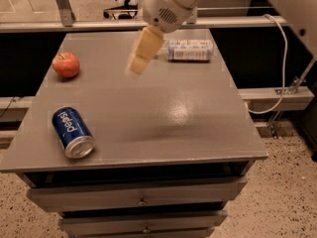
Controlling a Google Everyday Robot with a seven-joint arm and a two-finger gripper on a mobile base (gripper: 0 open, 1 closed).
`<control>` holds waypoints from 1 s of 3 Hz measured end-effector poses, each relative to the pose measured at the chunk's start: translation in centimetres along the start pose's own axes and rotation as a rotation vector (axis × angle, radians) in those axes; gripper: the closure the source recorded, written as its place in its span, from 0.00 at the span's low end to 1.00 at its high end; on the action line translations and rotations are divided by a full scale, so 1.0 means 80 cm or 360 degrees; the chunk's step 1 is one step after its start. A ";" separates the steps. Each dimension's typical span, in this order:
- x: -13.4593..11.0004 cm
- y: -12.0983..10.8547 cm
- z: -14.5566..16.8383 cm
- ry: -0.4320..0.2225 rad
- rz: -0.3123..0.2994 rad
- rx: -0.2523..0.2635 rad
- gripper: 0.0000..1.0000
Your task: Pick apple
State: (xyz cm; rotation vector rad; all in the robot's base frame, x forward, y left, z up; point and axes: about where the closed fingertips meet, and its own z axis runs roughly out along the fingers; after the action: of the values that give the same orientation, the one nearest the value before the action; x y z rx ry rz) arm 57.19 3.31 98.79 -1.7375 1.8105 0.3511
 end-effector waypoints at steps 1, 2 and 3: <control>-0.066 -0.029 0.084 -0.0276 0.0154 -0.0062 0.00; -0.131 -0.055 0.160 -0.0529 0.0282 -0.0165 0.00; -0.173 -0.071 0.216 -0.0710 0.0338 -0.0216 0.00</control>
Offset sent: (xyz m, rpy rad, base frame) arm 0.1161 0.2466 -0.0419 0.5988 0.2621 -0.0003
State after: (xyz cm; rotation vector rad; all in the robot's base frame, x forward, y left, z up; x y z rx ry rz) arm 66.30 23.86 94.44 -1.4088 1.6670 0.8918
